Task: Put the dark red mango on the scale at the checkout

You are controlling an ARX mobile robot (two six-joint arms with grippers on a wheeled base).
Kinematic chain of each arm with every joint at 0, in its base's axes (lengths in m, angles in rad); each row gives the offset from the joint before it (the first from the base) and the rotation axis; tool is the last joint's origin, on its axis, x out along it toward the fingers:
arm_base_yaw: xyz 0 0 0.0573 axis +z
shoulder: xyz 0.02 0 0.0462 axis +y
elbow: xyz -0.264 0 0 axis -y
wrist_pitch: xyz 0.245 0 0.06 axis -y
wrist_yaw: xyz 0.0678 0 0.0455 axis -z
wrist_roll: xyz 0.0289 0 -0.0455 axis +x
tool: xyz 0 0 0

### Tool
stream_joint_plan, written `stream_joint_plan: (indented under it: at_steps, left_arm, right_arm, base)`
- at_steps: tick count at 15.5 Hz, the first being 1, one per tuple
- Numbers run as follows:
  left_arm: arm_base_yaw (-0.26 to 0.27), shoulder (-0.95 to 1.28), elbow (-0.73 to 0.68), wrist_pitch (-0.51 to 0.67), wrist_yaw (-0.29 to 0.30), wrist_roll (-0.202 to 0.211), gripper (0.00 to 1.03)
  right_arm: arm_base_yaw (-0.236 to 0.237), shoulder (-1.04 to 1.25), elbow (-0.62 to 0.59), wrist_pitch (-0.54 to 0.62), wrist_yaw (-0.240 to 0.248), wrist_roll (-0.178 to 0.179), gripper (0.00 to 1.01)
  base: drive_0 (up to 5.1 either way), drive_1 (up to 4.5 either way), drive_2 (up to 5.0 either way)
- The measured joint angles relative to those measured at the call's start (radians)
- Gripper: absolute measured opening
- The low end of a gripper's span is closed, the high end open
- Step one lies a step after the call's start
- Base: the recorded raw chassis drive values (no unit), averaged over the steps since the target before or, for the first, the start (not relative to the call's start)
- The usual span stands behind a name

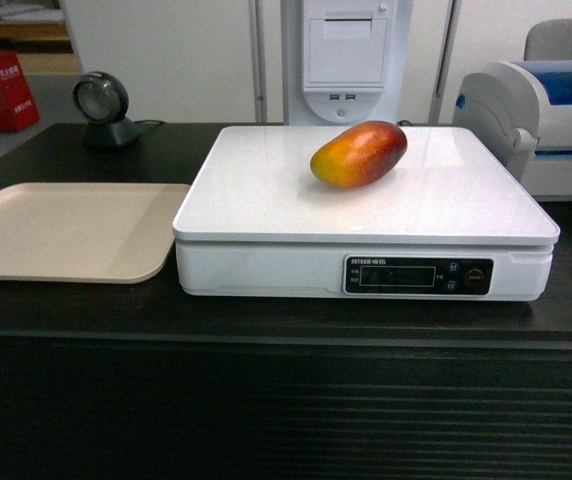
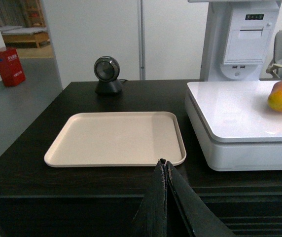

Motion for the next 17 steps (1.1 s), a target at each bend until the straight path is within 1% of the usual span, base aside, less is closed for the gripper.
stream_joint_plan:
  at_steps: [6, 7, 8, 14, 15, 16, 17]
  left_arm:
    - [0.000, -0.112, 0.000, -0.108, 0.000, 0.000, 0.02]
    - [0.000, -0.204, 0.001, -0.256, 0.000, 0.000, 0.02]
    - [0.000, -0.274, 0.001, -0.284, 0.000, 0.000, 0.02]
    - [0.000, -0.277, 0.001, -0.283, 0.000, 0.000, 0.02]
    - [0.000, -0.277, 0.001, -0.283, 0.000, -0.002, 0.07]
    - [0.000, -0.277, 0.001, -0.283, 0.000, -0.002, 0.23]
    - [0.000, -0.277, 0.001, -0.283, 0.000, -0.002, 0.35]
  right_arm:
    - [0.000, 0.000, 0.000, 0.000, 0.000, 0.000, 0.98]
    - [0.000, 0.000, 0.000, 0.000, 0.000, 0.000, 0.98]
    - [0.000, 0.000, 0.000, 0.000, 0.000, 0.000, 0.98]
    - [0.000, 0.000, 0.000, 0.000, 0.000, 0.000, 0.98]
    - [0.000, 0.000, 0.000, 0.000, 0.000, 0.000, 0.98]
    - [0.000, 0.000, 0.000, 0.000, 0.000, 0.000, 0.98]
    - [0.000, 0.000, 0.000, 0.000, 0.000, 0.000, 0.98]
  base:
    - [0.0, 0.00, 0.0]
    - [0.0, 0.00, 0.0]
    - [0.0, 0.00, 0.0]
    - [0.0, 0.00, 0.0]
    - [0.0, 0.00, 0.0]
    - [0.0, 0.00, 0.0]
    - [0.0, 0.00, 0.0]
